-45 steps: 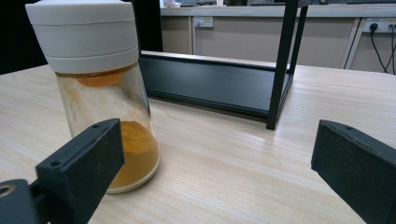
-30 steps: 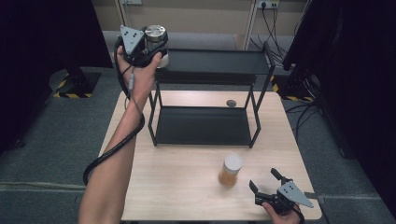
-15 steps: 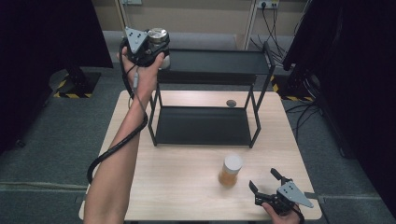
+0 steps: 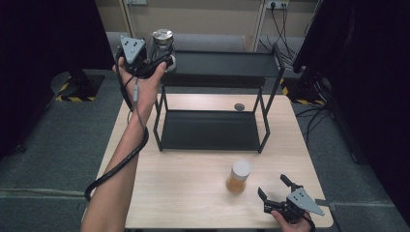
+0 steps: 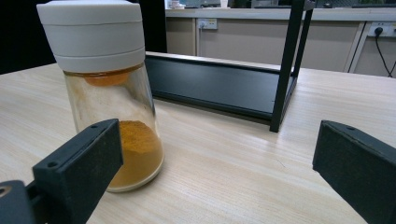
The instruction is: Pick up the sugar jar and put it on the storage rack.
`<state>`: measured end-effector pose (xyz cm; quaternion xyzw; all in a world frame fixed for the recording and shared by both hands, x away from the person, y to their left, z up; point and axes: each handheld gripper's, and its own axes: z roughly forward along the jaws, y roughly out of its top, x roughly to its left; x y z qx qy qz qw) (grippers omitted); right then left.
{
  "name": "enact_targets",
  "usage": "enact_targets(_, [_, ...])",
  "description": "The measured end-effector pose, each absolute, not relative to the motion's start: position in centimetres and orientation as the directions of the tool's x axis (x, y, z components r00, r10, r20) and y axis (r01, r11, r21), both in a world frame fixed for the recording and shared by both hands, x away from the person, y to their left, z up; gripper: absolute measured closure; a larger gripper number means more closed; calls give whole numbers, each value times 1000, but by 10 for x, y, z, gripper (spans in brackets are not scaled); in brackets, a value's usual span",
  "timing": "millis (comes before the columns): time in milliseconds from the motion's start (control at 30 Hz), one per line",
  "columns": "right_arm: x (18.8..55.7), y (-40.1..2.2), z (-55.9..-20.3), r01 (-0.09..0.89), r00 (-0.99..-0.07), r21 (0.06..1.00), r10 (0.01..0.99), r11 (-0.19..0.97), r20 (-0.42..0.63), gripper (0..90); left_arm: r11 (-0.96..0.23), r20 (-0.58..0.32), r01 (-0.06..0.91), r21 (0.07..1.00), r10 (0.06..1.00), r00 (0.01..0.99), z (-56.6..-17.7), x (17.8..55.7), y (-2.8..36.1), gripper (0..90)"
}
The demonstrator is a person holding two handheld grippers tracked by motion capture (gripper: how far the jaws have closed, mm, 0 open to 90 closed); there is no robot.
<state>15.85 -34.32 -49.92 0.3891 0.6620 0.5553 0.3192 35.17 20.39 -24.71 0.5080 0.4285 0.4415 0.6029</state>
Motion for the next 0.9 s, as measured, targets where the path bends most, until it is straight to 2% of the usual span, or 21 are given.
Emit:
enact_targets(467, [159, -342, -499, 159, -497, 983, 868, 91, 0, 21, 88, -51, -125, 988, 960, 275, -275, 317, 218, 169])
enact_targets(900, [159, -342, -498, 159, -498, 983, 867, 96, -4, 21, 69, -30, -114, 991, 950, 309, -308, 290, 225, 168])
